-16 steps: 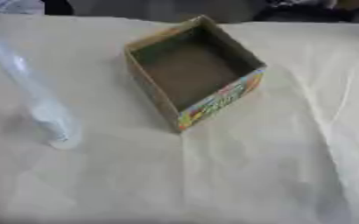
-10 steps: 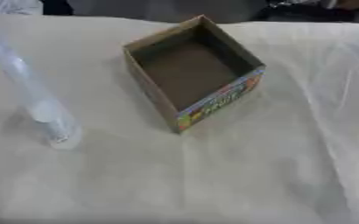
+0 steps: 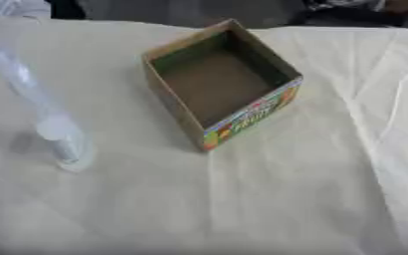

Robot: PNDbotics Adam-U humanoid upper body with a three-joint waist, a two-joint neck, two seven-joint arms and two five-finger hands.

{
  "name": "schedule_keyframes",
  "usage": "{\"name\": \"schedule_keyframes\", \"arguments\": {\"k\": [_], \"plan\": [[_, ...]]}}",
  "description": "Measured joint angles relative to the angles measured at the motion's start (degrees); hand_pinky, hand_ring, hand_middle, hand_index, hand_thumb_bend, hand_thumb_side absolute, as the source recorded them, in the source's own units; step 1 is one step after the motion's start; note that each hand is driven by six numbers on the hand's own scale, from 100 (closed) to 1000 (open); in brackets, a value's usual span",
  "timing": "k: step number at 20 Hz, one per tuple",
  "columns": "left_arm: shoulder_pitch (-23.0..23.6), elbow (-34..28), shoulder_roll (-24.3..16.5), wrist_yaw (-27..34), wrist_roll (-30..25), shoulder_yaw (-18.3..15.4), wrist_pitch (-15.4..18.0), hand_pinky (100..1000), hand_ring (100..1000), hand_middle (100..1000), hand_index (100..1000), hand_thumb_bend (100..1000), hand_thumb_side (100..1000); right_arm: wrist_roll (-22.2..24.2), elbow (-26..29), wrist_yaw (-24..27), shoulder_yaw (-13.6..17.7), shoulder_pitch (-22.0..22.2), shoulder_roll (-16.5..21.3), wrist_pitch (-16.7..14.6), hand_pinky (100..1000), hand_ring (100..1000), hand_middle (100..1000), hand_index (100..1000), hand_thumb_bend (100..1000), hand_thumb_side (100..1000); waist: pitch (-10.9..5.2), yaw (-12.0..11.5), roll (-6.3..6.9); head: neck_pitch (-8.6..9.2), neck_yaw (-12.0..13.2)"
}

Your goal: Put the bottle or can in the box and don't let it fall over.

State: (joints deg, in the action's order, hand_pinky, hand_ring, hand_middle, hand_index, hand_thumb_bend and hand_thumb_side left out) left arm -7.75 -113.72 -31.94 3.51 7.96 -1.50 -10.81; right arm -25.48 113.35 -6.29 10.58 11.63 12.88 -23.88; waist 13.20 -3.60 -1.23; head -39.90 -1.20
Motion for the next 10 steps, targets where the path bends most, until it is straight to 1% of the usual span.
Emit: {"name": "schedule_keyframes", "arguments": {"k": [6, 10], "plan": [[0.30, 0.00, -0.54, -1.10, -2.88, 2.37, -2.86, 930, 917, 891, 929, 709, 878, 0.27, 0.00, -0.03, -0.09, 0.00, 0.00, 0.13, 873, 930, 942, 978, 100, 516, 0.00, 0.06, -0.01, 0.26, 0.16], [0.29, 0.00, -1.13, -1.63, -4.33, 3.73, -4.00, 953, 944, 912, 928, 766, 799, 0.46, 0.00, -0.05, -0.29, 0.00, 0.00, 0.16, 873, 930, 942, 978, 100, 516, 0.00, 0.08, -0.01, 0.30, 0.40]]}}
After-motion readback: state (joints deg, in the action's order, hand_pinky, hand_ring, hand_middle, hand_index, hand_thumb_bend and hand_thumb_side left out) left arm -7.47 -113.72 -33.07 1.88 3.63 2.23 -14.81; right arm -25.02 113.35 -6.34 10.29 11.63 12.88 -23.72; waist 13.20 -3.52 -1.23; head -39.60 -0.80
